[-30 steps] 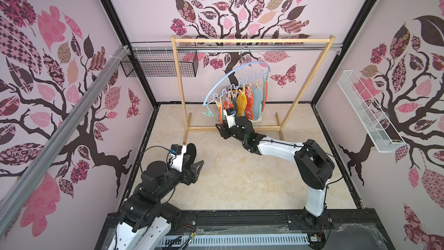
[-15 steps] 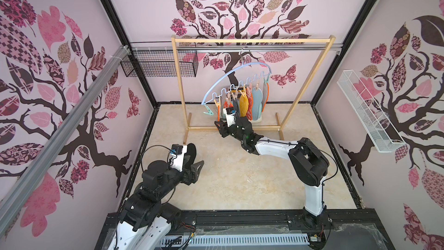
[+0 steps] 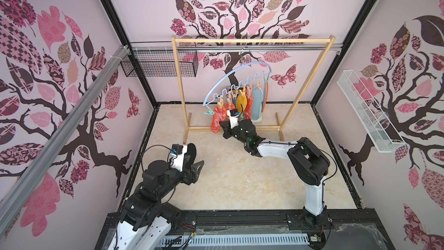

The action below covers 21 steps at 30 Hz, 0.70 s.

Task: Take the shoe insoles off the hanger
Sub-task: Remove the insole from the hanger.

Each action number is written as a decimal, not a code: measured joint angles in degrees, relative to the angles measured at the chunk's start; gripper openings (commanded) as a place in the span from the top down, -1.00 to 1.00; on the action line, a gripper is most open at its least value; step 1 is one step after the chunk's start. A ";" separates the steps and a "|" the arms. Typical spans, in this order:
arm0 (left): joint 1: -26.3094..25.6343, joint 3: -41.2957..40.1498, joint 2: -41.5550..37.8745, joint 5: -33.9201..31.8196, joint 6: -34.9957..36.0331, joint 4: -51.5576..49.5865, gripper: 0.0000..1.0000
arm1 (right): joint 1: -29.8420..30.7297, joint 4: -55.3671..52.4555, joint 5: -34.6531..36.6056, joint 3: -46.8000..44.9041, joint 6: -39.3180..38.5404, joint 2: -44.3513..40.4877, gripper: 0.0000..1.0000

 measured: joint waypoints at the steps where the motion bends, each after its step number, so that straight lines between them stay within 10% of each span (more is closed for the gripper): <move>1: 0.00 0.00 0.00 0.00 0.00 0.00 -0.57 | -0.02 0.44 -0.33 -0.57 0.00 -0.02 1.00; 21: 0.00 0.00 -0.13 -0.15 0.00 -0.02 -0.57 | -0.44 -8.07 -9.49 -15.06 -0.68 -21.84 1.00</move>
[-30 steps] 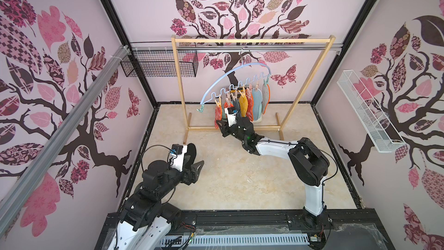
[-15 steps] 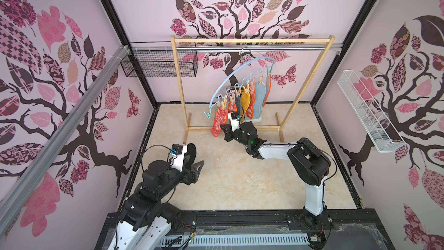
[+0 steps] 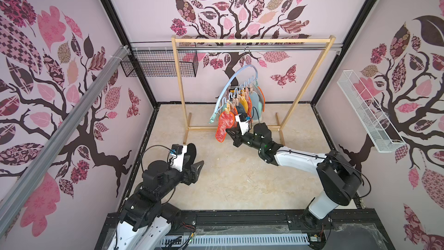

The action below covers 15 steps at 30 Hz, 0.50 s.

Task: Take the shoe insoles off the hanger
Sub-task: Remove the insole from the hanger, then open the clamp at the hanger.

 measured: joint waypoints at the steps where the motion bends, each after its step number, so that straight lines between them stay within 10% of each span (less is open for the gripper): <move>1: 0.00 0.00 0.00 0.02 0.00 0.00 -0.57 | -0.02 -0.76 -0.24 -0.70 -0.22 -1.16 1.00; 15: 0.00 6.25 10.40 7.91 -1.38 2.86 -0.51 | -3.19 -9.70 -4.46 -10.60 -4.31 -15.04 1.00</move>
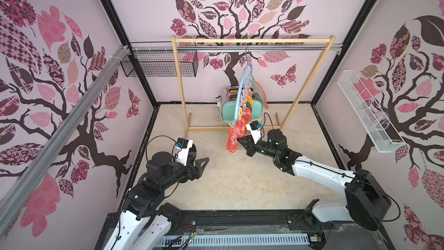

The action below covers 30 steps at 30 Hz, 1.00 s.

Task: Take the shoe insoles off the hanger
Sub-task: Open the clamp at the hanger.

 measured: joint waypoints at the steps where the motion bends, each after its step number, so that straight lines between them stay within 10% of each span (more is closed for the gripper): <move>1: 0.00 1.25 1.55 0.79 -0.13 0.70 -0.51 | -0.24 -0.11 -0.22 -0.42 -0.20 -0.44 1.00; 13: 0.17 22.45 26.95 7.13 4.74 8.70 -0.49 | -0.96 -0.46 -1.55 -1.79 -0.63 -1.03 1.00; 30: 8.68 33.35 53.22 34.47 6.84 25.05 -0.36 | -1.22 2.21 -1.84 -3.06 -0.07 -1.03 1.00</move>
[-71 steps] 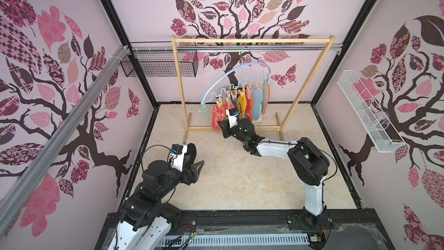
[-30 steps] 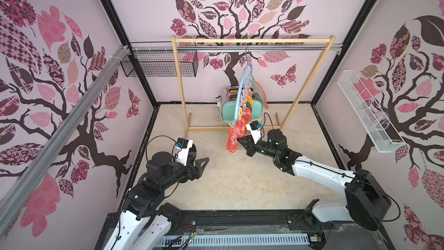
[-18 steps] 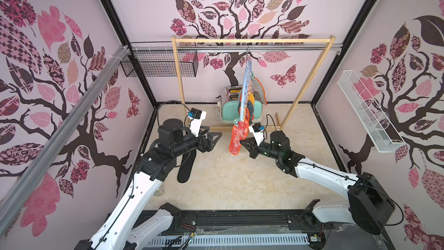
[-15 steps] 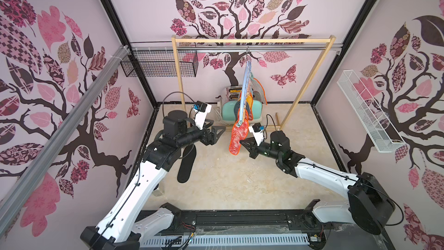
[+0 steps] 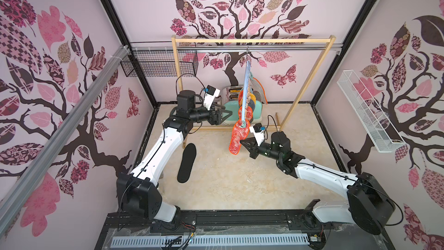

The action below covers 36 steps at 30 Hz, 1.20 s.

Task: Take the shoe insoles off the hanger
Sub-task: Open the clamp at the hanger.

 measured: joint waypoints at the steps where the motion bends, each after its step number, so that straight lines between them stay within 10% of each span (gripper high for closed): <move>1: -0.04 -0.02 0.55 1.73 -0.31 1.14 -0.37 | 0.00 0.00 0.02 0.00 0.09 0.00 1.00; 26: -6.54 4.26 8.63 14.67 -2.67 15.39 -0.31 | -0.07 -0.02 0.00 0.00 0.35 0.00 1.00; 36: -7.78 6.93 11.19 15.06 -4.87 15.47 0.03 | -0.07 -0.02 0.00 0.00 0.35 0.00 1.00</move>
